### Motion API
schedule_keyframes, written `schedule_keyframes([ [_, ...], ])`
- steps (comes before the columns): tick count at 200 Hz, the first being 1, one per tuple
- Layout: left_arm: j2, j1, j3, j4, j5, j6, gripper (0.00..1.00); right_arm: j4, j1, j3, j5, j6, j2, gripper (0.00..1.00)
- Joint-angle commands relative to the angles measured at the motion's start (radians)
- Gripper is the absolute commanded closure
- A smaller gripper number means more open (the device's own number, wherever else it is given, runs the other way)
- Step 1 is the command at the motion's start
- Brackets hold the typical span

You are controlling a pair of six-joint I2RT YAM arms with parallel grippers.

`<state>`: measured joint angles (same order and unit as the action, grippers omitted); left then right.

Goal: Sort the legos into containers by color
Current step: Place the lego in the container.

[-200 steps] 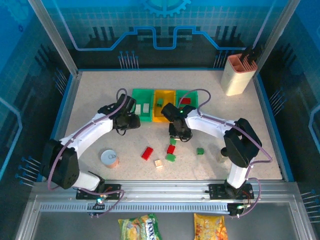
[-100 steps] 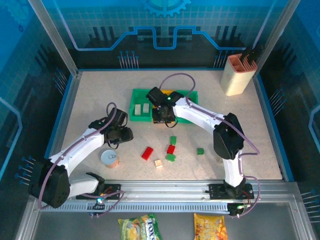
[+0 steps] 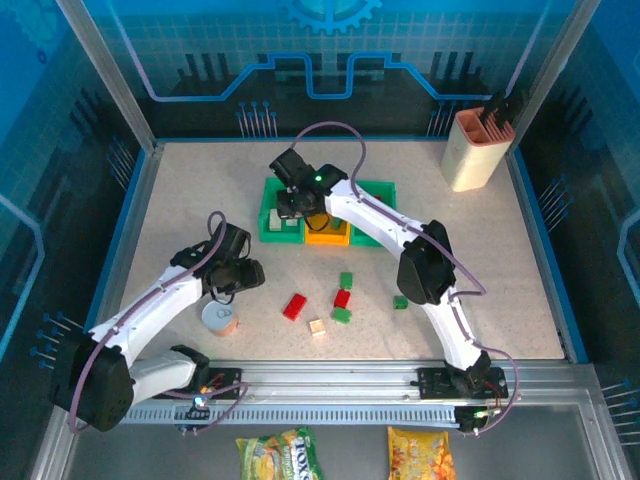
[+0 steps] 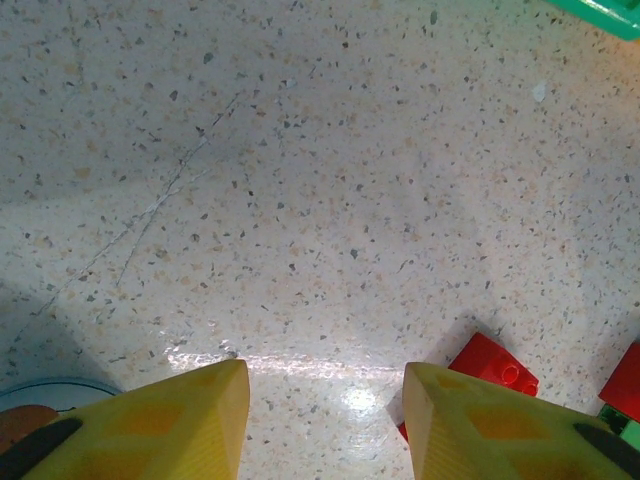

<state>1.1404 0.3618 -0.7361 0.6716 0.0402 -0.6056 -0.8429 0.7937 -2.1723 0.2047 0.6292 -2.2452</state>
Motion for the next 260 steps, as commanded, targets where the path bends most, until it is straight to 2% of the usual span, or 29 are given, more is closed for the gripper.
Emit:
schedule_keyframes([
  [1,-0.020,-0.007,0.017,0.020,-0.028,-0.030,0.54,0.053,0.008,-0.055,0.031,-0.034,-0.059,0.63],
  [103,-0.033,-0.007,0.034,0.011,-0.040,-0.036,0.54,0.318,-0.017,-0.098,0.090,-0.069,-0.211,0.63],
  [139,-0.029,-0.007,0.031,0.004,-0.045,-0.038,0.54,0.350,-0.032,-0.126,0.075,-0.063,-0.250,0.62],
  [158,-0.029,-0.007,0.030,0.001,-0.047,-0.038,0.54,0.349,-0.038,-0.138,0.071,-0.051,-0.259,0.58],
  [197,-0.025,-0.007,0.033,-0.006,-0.058,-0.039,0.54,0.343,-0.040,-0.131,0.070,-0.058,-0.228,0.49],
  [260,-0.010,0.006,0.025,-0.014,-0.078,-0.039,0.54,0.359,-0.039,-0.010,0.060,-0.072,-0.095,0.49],
])
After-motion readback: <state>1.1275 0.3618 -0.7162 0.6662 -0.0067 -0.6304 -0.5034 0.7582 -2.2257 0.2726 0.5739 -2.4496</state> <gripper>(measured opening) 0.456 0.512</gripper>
